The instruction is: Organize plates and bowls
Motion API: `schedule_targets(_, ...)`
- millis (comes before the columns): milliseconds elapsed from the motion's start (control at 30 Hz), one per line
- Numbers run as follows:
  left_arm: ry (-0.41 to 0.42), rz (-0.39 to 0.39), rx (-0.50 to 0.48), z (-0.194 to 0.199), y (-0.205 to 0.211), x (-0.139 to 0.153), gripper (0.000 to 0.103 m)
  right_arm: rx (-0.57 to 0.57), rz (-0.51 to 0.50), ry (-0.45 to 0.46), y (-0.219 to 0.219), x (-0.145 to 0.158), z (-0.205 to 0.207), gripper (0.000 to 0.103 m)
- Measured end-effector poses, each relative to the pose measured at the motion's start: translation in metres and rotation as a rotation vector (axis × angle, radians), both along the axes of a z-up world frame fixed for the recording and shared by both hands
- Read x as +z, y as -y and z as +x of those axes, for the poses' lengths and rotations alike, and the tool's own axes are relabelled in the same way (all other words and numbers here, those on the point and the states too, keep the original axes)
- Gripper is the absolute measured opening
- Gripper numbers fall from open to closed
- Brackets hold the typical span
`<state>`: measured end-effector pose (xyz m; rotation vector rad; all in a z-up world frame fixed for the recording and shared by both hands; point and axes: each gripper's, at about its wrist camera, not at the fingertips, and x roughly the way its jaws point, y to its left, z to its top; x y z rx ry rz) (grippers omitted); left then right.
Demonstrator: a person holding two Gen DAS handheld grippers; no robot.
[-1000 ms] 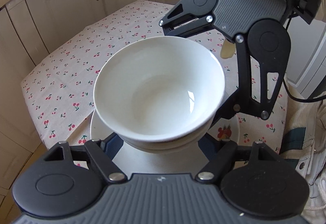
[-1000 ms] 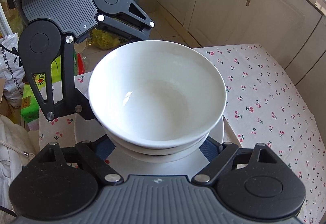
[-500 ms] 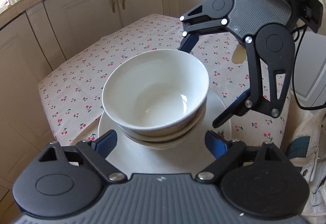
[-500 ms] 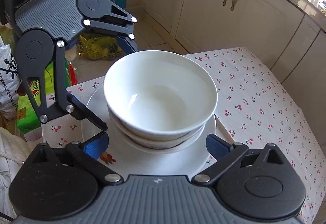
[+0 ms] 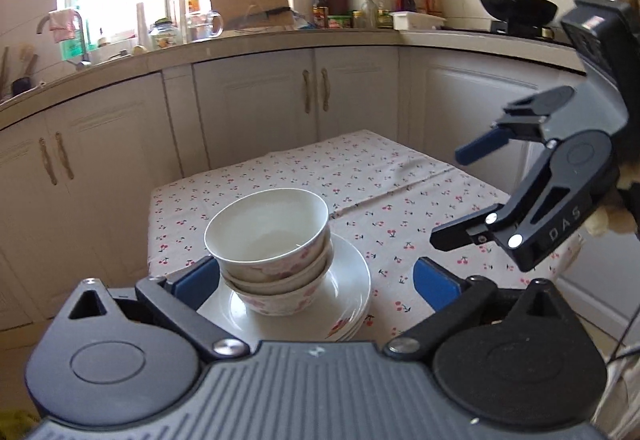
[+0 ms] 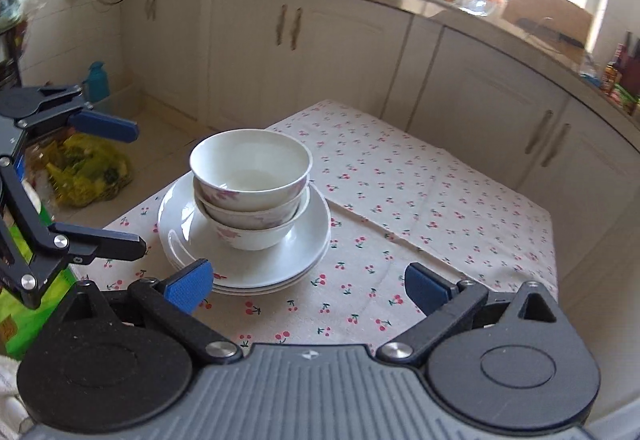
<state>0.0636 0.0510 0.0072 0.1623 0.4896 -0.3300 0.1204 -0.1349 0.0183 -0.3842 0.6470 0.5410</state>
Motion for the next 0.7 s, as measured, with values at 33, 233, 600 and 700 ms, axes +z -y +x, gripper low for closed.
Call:
schedule_targets(33, 0.007, 0.006, 0.049, -0.005, 0.007, 0.002, 0.102, -0.054, 0.019, 0.011, 0.005, 0.001, -0.009, 0.103)
schedule_targets(233, -0.069, -0.161, 0.284, -0.024, 0.019, 0.012, 0.102, -0.321, 0.078, 0.042, 0.027, -0.002, -0.039, 0.103)
schedule_targets(600, 0.010, -0.081, 0.354, -0.060, 0.040, 0.012, 0.102, -0.415, 0.139, 0.095, 0.041, 0.009, -0.085, 0.103)
schedule_targets(700, 0.019, -0.073, 0.351, -0.063, 0.042, 0.013, 0.102, -0.420, 0.136, 0.104, 0.040, 0.010, -0.090, 0.103)
